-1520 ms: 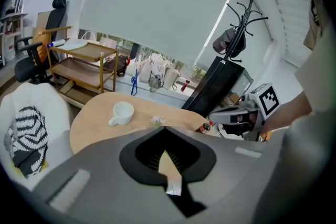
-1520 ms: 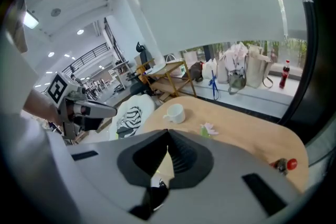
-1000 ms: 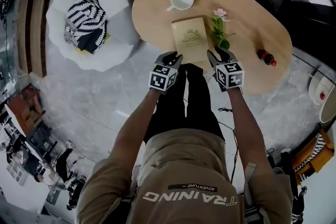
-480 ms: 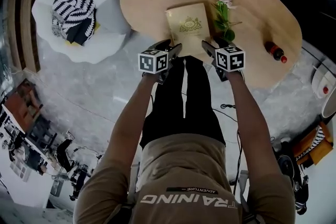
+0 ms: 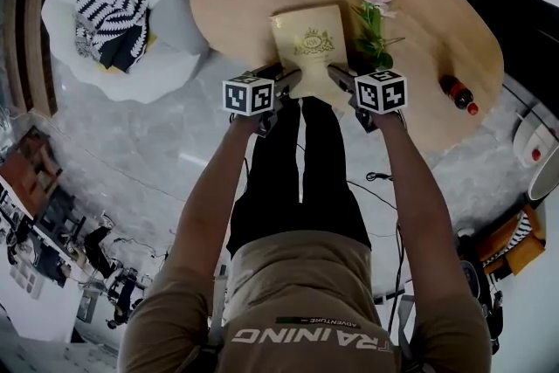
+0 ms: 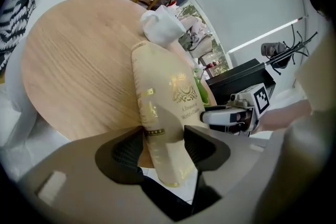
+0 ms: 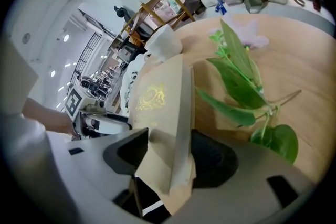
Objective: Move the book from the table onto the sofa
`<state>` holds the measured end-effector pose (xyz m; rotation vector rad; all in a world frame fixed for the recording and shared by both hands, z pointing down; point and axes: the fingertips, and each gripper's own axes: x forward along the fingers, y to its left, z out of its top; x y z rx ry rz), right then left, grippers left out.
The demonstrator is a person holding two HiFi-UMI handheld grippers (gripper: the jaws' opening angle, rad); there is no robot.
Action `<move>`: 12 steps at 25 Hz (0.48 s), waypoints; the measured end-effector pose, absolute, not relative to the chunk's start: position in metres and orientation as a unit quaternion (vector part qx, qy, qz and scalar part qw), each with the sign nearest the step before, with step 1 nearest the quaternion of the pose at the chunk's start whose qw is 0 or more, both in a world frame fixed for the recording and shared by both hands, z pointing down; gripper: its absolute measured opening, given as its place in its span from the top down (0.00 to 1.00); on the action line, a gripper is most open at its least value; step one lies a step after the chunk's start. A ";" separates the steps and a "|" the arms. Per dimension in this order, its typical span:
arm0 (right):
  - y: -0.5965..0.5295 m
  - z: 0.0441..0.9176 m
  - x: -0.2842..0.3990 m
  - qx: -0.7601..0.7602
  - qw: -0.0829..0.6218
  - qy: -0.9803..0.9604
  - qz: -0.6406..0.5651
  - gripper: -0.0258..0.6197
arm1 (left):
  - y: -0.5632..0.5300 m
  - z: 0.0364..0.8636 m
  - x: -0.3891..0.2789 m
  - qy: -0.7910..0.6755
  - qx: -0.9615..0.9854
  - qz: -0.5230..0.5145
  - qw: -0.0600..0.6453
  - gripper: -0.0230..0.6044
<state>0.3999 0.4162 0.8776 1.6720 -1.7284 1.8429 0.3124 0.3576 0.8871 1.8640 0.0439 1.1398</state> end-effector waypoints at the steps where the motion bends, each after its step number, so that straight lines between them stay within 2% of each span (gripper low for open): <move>1: 0.415 0.879 0.399 0.548 0.054 -0.572 0.609 0.61 | 0.358 0.888 0.312 0.018 0.755 0.464 0.463 0.60; 7: 0.415 0.881 0.396 0.520 0.020 -0.583 0.624 0.61 | 0.361 0.890 0.311 0.025 0.733 0.444 0.515 0.59; 12: 0.413 0.882 0.396 0.500 0.034 -0.595 0.629 0.61 | 0.359 0.891 0.312 0.035 0.727 0.444 0.523 0.59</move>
